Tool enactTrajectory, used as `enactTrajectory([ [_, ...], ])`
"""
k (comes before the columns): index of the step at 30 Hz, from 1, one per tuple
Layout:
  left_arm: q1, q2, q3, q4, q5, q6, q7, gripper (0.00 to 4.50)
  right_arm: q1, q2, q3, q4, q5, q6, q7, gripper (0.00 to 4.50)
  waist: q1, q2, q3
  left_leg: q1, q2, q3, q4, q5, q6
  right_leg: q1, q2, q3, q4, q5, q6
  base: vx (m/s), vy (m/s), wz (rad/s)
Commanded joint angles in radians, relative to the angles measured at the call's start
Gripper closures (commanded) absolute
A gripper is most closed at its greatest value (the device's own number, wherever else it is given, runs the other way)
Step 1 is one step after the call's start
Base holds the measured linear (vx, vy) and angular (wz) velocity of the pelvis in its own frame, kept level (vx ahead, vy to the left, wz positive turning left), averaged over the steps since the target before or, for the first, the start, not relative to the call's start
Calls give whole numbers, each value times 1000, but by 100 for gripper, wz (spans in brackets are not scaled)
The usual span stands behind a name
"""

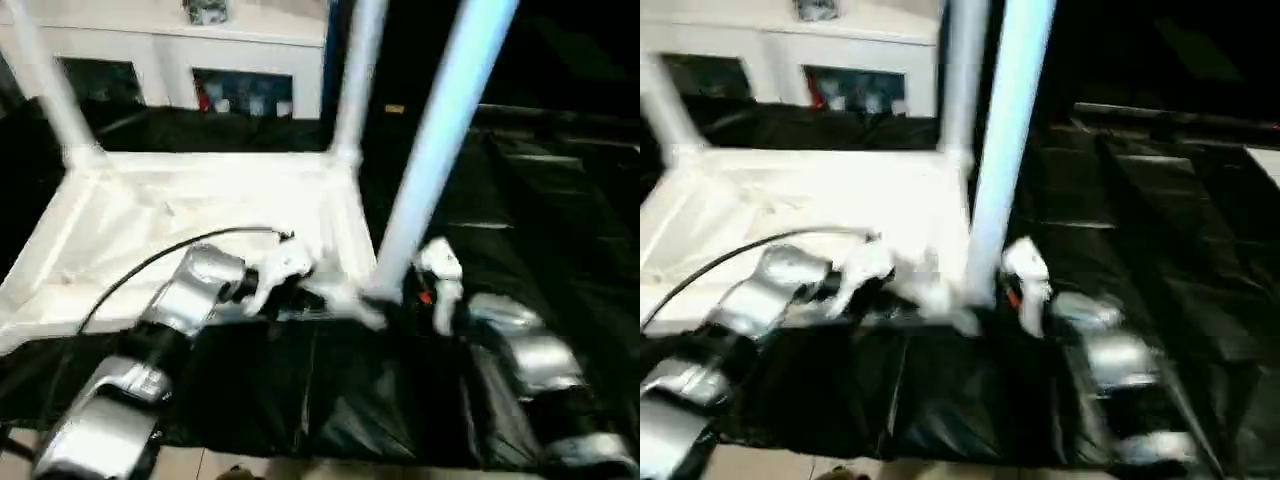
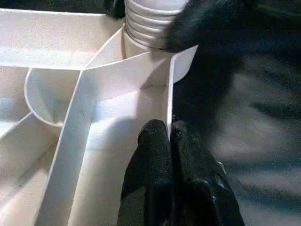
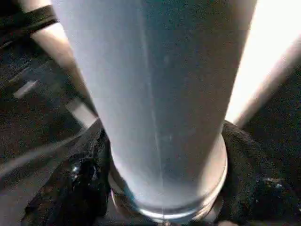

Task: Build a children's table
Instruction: Rotate leg to tighten

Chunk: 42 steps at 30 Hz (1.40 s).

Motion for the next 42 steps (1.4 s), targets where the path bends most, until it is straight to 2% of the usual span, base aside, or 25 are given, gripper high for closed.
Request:
enactTrajectory([
  [1,-20,-103,-34,9,-6,39,88,450,-20,73,33,69,-20,15,-114,176,-6,2,-42,24,57,-37,-82,-353,-50,17,-82,42,-99,-409,-177,0,0,0],
  [4,-31,-153,-32,30,5,50,168,450,-45,126,20,121,-31,-3,-216,176,-16,2,-44,20,54,-35,-81,-351,-40,15,-78,45,-98,-349,-182,0,0,0],
  [7,-29,-187,-36,33,12,55,218,450,-71,184,6,159,-29,-26,-297,176,-17,6,-45,20,52,-34,-81,-346,-32,16,-76,45,-99,-317,-190,0,0,0],
  [8,-26,-195,-35,35,18,48,224,450,-78,208,0,167,-40,-50,-316,142,-15,4,-45,18,51,-32,-79,-341,-24,16,-77,46,-100,-311,-188,0,0,0],
  [10,-22,-196,-35,35,27,40,227,450,-84,227,-5,173,-49,-79,-325,142,-15,4,-46,16,51,-33,-80,-330,-20,18,-77,46,-99,-301,-186,0,0,0],
  [11,-20,-192,-35,33,32,34,226,450,-86,233,-6,173,-50,-88,-320,121,-15,8,-46,15,51,-33,-81,-321,-18,19,-75,46,-98,-283,-187,0,0,0],
  [12,-17,-185,-34,28,34,30,223,450,-86,229,-1,166,-48,-92,-304,105,-16,5,-47,14,51,-32,-81,-316,-14,21,-74,45,-96,-269,-189,0,0,0],
  [16,-5,-144,-40,10,24,-24,176,450,-68,172,30,114,-54,-96,-221,70,-15,8,-48,13,52,-32,-81,-306,-4,23,-73,44,-93,-242,-193,0,0,0],
  [17,1,-132,-43,2,20,-46,155,450,-61,152,35,100,-54,-94,-194,70,-18,-2,-48,12,52,-30,-80,-302,2,23,-71,44,-94,-238,-192,0,0,0],
  [20,21,-91,-56,-24,12,-86,89,450,-36,88,53,49,-35,-77,-82,70,-14,-1,-51,7,54,-28,-74,-247,32,31,-73,45,-85,-165,-201,0,0,0],
  [22,29,-68,-63,-30,14,-111,51,450,-16,49,69,16,-29,-83,3,70,-12,-4,-54,6,54,-26,-69,-209,48,34,-73,44,-76,-95,-221,0,0,0],
  [23,38,-37,-72,-41,10,-134,-2,450,12,-10,103,-31,-30,-95,104,70,-8,-5,-55,6,53,-25,-65,-189,64,37,-72,44,-72,-55,-230,0,0,0],
  [26,44,-12,-74,-51,0,-150,-51,450,31,-54,119,-73,-11,-76,185,70,-5,-4,-55,9,54,-21,-62,-162,91,35,-70,44,-65,6,-251,0,0,0],
  [27,48,15,-78,-59,-10,-161,-102,450,38,-92,126,-100,5,-60,253,70,-3,1,-54,10,55,-22,-63,-158,92,35,-71,43,-65,3,-260,0,0,0],
  [30,50,32,-81,-66,-17,-173,-139,450,38,-120,133,-112,13,-48,304,70,6,1,-52,13,60,-21,-65,-170,84,36,-70,41,-66,-24,-266,0,0,0],
  [32,50,49,-78,-85,-35,-174,-184,450,29,-165,148,-115,20,-33,383,70,14,1,-50,15,61,-19,-66,-201,63,33,-71,41,-68,-72,-265,0,0,0],
  [34,53,61,-79,-101,-44,-175,-210,450,24,-181,153,-115,19,-25,417,94,15,2,-49,15,61,-20,-68,-221,50,32,-72,42,-70,-106,-261,0,0,0],
  [37,58,78,-80,-119,-63,-175,-250,450,19,-202,175,-132,20,-2,463,107,14,0,-52,14,60,-20,-66,-202,47,33,-72,42,-67,-87,-260,0,0,0],
  [39,58,82,-80,-119,-63,-179,-258,450,20,-202,177,-140,20,3,467,135,15,-1,-53,12,59,-20,-65,-189,51,34,-71,42,-64,-71,-262,0,0,0],
  [42,58,91,-81,-114,-60,-189,-273,450,21,-196,180,-147,25,14,468,154,14,-1,-54,12,58,-19,-63,-173,56,34,-70,41,-62,-48,-267,0,0,0],
])
